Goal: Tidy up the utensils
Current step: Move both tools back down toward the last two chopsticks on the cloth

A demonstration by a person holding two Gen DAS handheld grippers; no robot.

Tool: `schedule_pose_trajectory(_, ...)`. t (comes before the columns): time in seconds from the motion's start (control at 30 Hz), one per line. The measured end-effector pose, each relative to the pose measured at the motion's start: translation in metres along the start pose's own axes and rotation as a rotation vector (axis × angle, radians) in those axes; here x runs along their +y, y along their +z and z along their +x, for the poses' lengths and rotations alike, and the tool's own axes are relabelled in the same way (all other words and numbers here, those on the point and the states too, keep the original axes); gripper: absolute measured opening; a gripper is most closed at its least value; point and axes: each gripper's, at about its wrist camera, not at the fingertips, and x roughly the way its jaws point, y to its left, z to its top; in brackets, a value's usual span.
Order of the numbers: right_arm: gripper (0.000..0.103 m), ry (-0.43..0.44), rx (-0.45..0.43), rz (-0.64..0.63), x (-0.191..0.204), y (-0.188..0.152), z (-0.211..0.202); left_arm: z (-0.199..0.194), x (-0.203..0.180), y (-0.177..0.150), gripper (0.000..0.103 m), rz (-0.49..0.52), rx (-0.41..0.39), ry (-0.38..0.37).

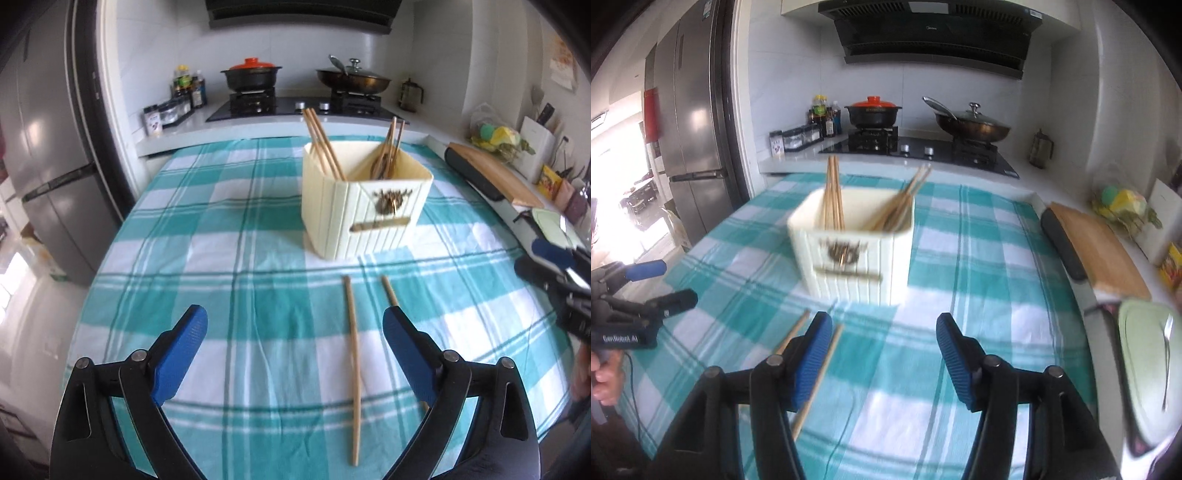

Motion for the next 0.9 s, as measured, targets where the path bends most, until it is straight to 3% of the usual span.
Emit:
schedule_pose_trajectory(0.17, 0.061, -0.029, 0.032, 0.036, 0.009, -0.050, -0.011, -0.008, -0.012, -0.027, 0.097, 0.012, -0.019, 0.049)
schedule_pose_trajectory(0.37, 0.067, -0.098, 0.041, 0.095, 0.009, -0.085, -0.024, -0.010, -0.019, -0.049, 0.097, 0.007, -0.008, 0.037)
schedule_pose_trajectory(0.63, 0.075, -0.176, 0.057, 0.094, 0.010, -0.103, -0.029, -0.011, -0.021, -0.059, 0.097, -0.003, 0.000, 0.039)
schedule_pose_trajectory(0.9, 0.075, -0.207, 0.065, 0.079, 0.017, -0.108, -0.027, -0.008, -0.020, -0.067, 0.097, -0.013, 0.006, 0.042)
